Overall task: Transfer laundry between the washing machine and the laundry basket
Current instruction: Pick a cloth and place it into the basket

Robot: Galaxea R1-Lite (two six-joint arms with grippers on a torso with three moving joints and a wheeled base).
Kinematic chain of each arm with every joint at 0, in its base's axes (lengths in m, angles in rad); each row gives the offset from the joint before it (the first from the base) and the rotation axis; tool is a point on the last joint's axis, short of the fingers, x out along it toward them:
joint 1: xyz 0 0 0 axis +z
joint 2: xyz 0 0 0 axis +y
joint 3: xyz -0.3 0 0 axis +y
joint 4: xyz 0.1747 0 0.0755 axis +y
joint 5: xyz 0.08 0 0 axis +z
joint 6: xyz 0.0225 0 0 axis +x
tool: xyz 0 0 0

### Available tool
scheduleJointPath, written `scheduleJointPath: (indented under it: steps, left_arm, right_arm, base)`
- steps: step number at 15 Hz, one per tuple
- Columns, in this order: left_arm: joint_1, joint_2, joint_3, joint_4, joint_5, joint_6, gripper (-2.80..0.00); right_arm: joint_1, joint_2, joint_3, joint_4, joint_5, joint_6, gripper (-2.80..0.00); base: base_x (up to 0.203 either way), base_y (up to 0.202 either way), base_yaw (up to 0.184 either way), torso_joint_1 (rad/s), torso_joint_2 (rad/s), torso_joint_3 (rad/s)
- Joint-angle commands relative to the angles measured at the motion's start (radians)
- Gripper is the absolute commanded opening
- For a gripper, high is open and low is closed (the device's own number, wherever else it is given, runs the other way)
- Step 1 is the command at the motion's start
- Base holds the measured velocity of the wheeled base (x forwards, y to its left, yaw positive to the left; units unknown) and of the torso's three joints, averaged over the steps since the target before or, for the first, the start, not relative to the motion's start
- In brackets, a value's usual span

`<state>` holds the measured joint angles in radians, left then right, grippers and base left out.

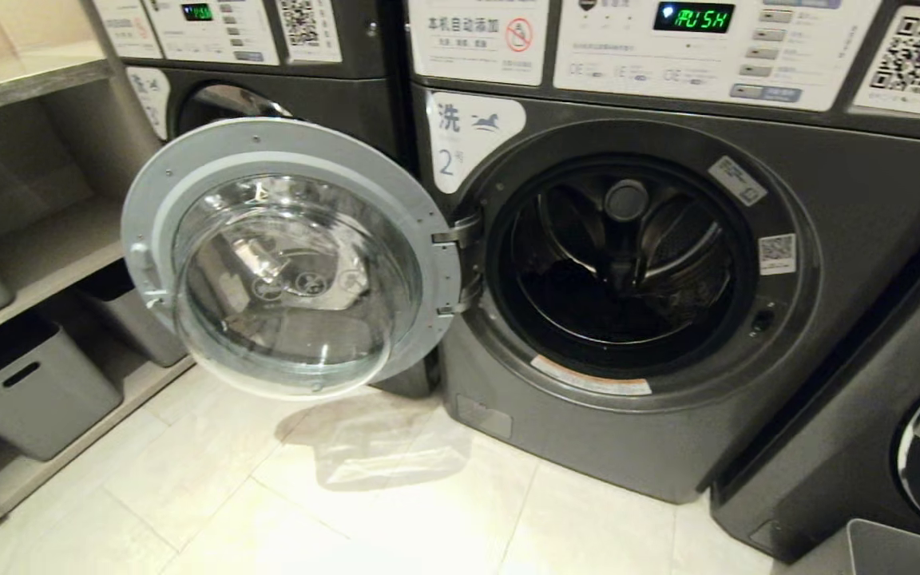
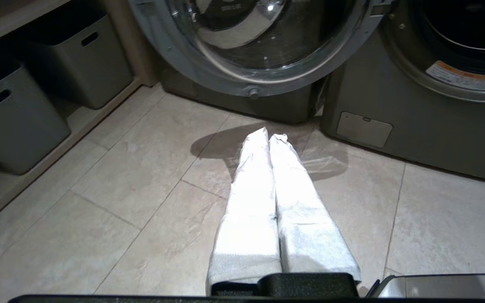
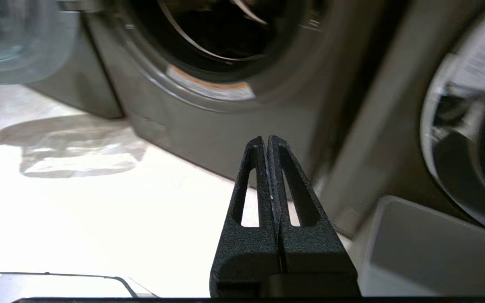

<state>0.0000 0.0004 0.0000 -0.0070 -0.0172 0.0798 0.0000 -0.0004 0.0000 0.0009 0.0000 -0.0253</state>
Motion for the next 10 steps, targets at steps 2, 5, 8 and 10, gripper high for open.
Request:
scheduleJointPath:
  steps: [2,5,8,10]
  left_arm:
    - [0.000,0.000,0.000,0.002,-0.001,-0.012,-2.80]
    - [0.000,0.000,0.000,0.004,0.005,-0.038,-2.80]
    - [0.000,0.000,0.000,0.005,0.002,-0.028,-2.80]
    - [0.000,0.000,0.000,0.005,0.002,-0.018,-2.80]
  right_arm:
    - [0.000,0.000,0.002,0.000,0.000,0.002,-2.80]
    - [0.000,0.000,0.000,0.001,0.000,0.010,-2.80]
    - [0.000,0.000,0.000,0.000,0.000,0.008,-2.80]
    - [0.000,0.000,0.000,0.001,0.001,0.007,-2.80]
  base:
    - [0.000,-0.010,0.162,0.001,0.00,0.005]
    - [0.000,-0.004,0.067,0.002,0.00,0.002]
    - [0.000,0.000,0.000,0.000,0.00,0.000]
    - [0.000,0.000,0.000,0.000,0.00,0.000]
